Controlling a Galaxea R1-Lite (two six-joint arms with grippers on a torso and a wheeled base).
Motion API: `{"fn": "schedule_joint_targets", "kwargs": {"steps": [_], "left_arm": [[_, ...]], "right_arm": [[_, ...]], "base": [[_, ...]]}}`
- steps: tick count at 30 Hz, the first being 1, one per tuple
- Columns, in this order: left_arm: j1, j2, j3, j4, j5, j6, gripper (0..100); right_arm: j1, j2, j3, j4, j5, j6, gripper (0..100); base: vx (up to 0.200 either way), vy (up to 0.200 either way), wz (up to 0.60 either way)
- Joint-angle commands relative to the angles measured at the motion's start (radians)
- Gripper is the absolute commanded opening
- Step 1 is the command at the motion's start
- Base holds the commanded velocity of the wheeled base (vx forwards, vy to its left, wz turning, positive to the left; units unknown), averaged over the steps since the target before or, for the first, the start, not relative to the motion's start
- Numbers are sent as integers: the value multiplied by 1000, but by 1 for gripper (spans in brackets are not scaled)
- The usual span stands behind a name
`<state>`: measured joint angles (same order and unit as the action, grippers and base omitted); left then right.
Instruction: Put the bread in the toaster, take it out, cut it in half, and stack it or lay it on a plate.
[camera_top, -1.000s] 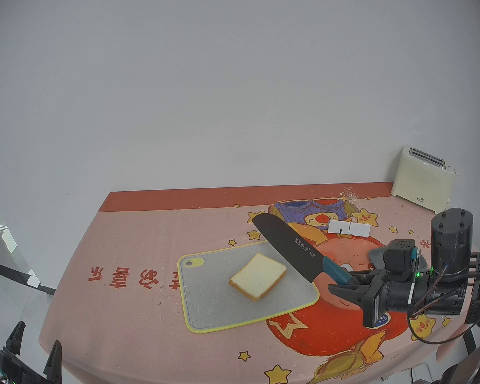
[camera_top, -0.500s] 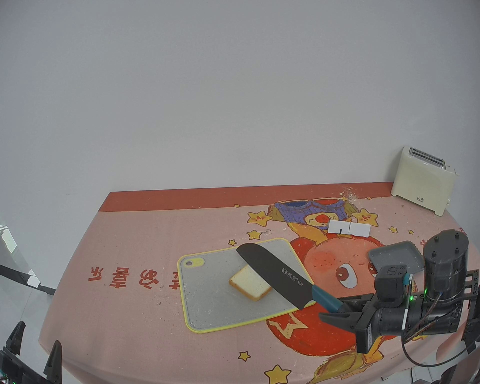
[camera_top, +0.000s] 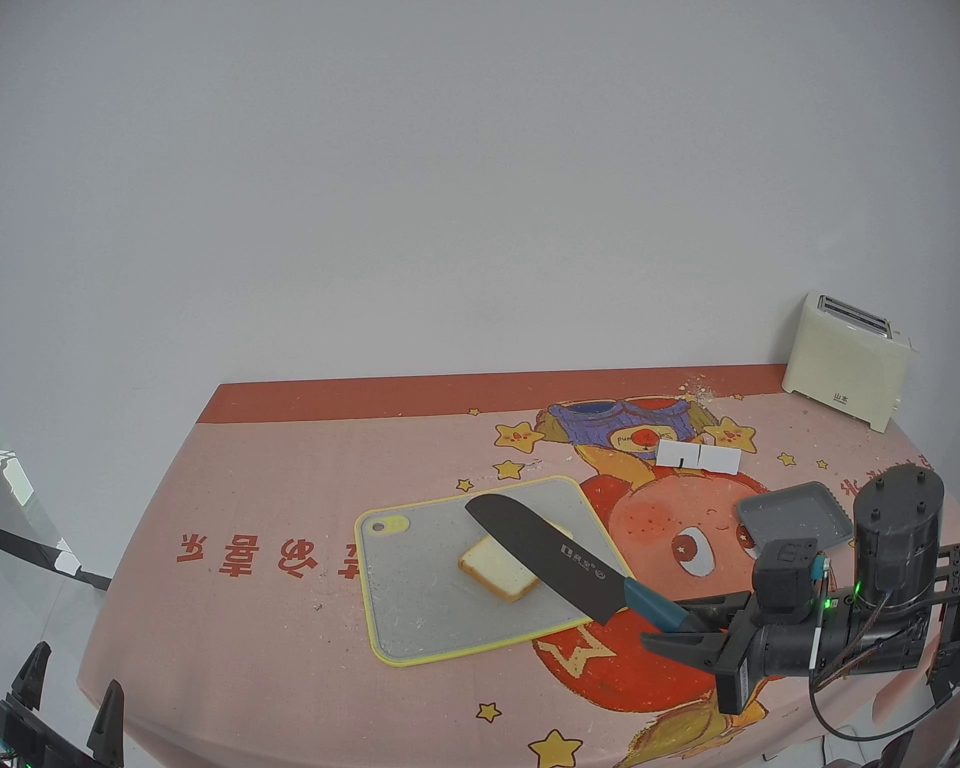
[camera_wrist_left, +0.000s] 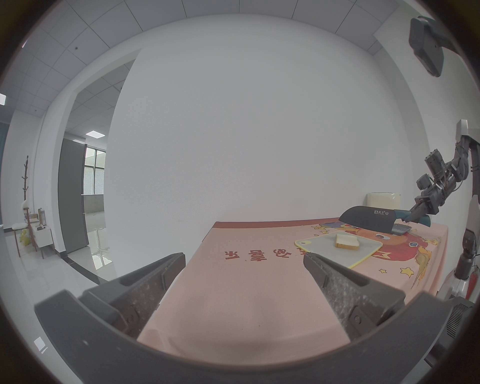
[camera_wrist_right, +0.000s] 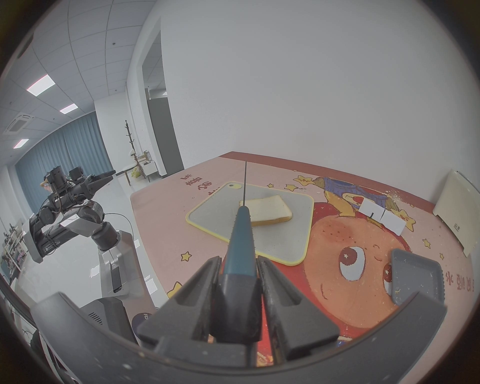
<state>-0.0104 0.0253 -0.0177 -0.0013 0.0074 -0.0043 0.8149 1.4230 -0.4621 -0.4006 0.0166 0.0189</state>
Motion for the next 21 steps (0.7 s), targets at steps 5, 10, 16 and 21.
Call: {"fn": "schedule_joint_targets", "kwargs": {"steps": [5, 10, 16, 21], "left_arm": [[0, 1, 18, 0, 0, 0, 100], [0, 1, 18, 0, 0, 0, 100], [0, -1, 18, 1, 0, 0, 100], [0, 1, 18, 4, -1, 0, 100]], "right_arm": [[-28, 59, -59, -1, 0, 41, 0], [-45, 59, -73, 6, 2, 67, 0], [-59, 65, -84, 8, 6, 65, 0], [-57, 65, -69, 8, 8, 65, 0]], "base": [[0, 0, 0], [0, 0, 0], [0, 0, 0], [0, 0, 0]]}}
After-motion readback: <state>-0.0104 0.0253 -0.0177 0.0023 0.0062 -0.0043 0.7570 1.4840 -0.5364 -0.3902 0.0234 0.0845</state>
